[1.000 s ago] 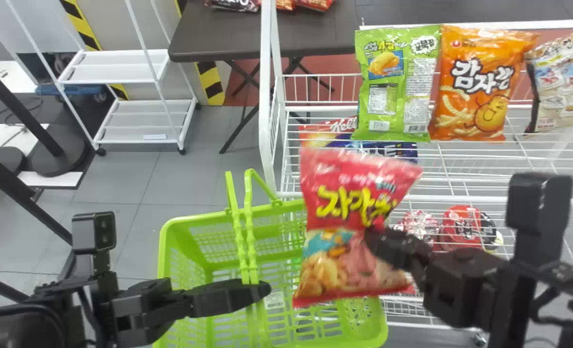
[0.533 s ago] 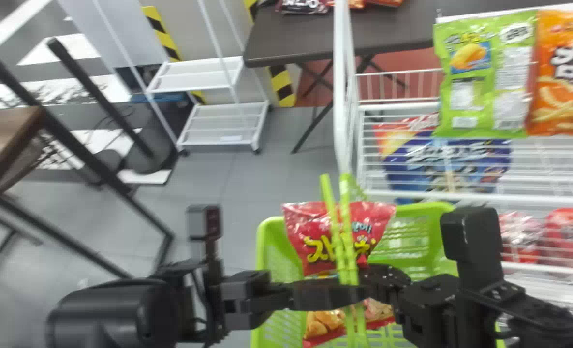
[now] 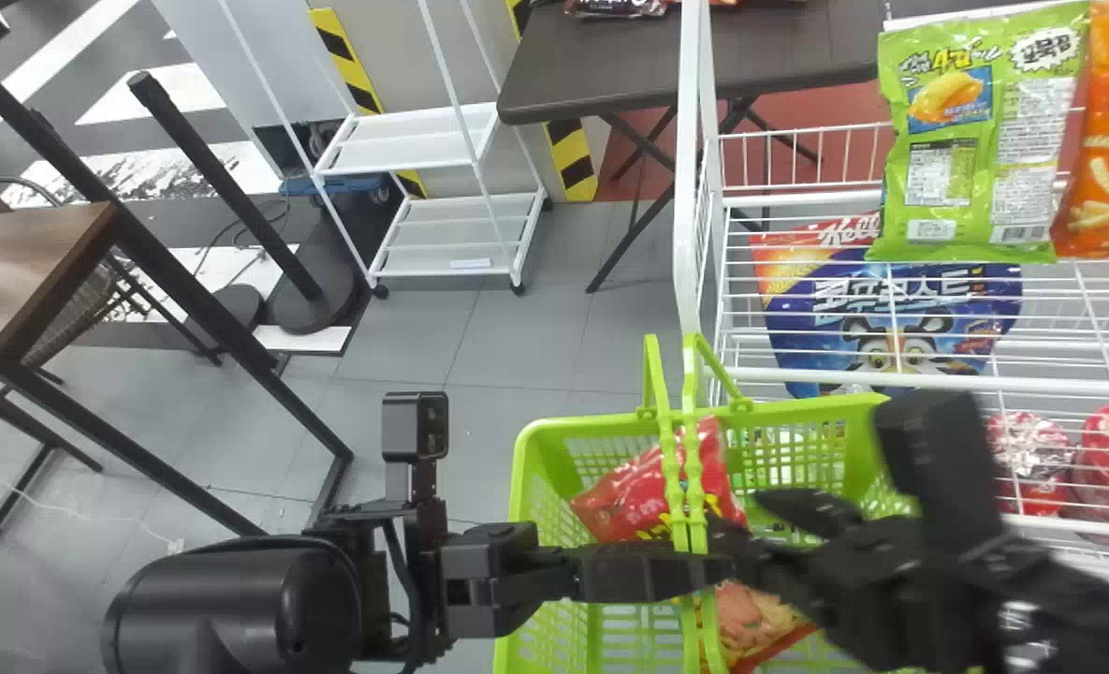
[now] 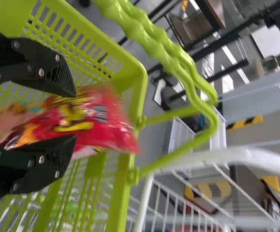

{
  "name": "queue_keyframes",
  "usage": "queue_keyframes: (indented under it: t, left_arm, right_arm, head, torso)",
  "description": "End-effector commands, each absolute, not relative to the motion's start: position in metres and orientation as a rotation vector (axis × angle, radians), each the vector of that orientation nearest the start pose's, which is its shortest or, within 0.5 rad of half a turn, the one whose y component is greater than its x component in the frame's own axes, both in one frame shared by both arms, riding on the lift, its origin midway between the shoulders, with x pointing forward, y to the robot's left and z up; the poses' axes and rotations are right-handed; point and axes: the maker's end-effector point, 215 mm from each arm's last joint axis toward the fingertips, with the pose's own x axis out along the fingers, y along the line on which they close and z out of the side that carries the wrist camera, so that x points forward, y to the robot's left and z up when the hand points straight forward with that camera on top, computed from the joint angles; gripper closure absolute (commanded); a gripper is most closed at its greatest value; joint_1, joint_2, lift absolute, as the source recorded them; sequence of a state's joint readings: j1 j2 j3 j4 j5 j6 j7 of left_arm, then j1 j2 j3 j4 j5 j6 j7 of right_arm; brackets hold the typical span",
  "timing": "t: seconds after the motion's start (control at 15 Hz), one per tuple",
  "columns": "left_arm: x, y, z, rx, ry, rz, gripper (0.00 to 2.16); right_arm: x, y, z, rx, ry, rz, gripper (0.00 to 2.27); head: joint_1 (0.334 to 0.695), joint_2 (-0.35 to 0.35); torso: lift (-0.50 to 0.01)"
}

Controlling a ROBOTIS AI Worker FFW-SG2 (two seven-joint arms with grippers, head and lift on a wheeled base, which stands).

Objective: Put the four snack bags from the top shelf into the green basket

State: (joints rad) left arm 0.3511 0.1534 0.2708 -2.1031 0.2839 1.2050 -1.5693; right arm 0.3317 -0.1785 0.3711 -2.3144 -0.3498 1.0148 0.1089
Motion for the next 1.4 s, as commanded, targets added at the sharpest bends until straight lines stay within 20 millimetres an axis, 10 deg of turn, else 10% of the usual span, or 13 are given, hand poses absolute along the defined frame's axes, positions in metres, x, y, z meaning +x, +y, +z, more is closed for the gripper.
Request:
queue_keyframes:
  t: [0.0, 0.27, 0.4, 0.8, 1.07, 1.2, 1.33]
  left_arm:
    - [0.265, 0.123, -0.336, -0.841, 0.664, -1.334, 2.15]
    - [0.265, 0.122, -0.337, -0.846, 0.669, -1.334, 2.15]
    - [0.264, 0.122, -0.337, -0.847, 0.671, -1.334, 2.15]
    - [0.259, 0.129, -0.339, -0.854, 0.673, -1.313, 2.15]
    - [0.257, 0.13, -0.34, -0.856, 0.674, -1.31, 2.15]
    - [0.257, 0.13, -0.341, -0.86, 0.675, -1.309, 2.15]
    - [0.255, 0.131, -0.343, -0.866, 0.678, -1.304, 2.15]
  right_arm:
    - [0.366, -0.045, -0.386, 0.217, 0.65, 0.606, 0.07]
    - [0.463, -0.159, -0.34, 0.212, 0.399, 0.364, 0.08]
    - [0.511, -0.184, -0.342, 0.176, 0.349, 0.302, 0.08]
    - [0.638, -0.191, -0.369, 0.086, 0.279, 0.234, 0.08]
    - [0.678, -0.168, -0.4, 0.072, 0.332, 0.243, 0.1]
    - [0.681, -0.155, -0.414, 0.063, 0.371, 0.275, 0.58]
    - [0.679, -0.147, -0.416, 0.073, 0.376, 0.3, 1.74]
  head:
    - [0.695, 0.298]
    - [0.695, 0.06]
    - [0.695, -0.022]
    - [0.695, -0.092]
    - [0.695, -0.068]
    - [0.695, -0.057]
    - [0.695, -0.033]
  torso:
    - [-0.004]
    - [-0.004]
    - [-0.004]
    - [-0.004]
    - [-0.004]
    - [-0.004]
    - [-0.004]
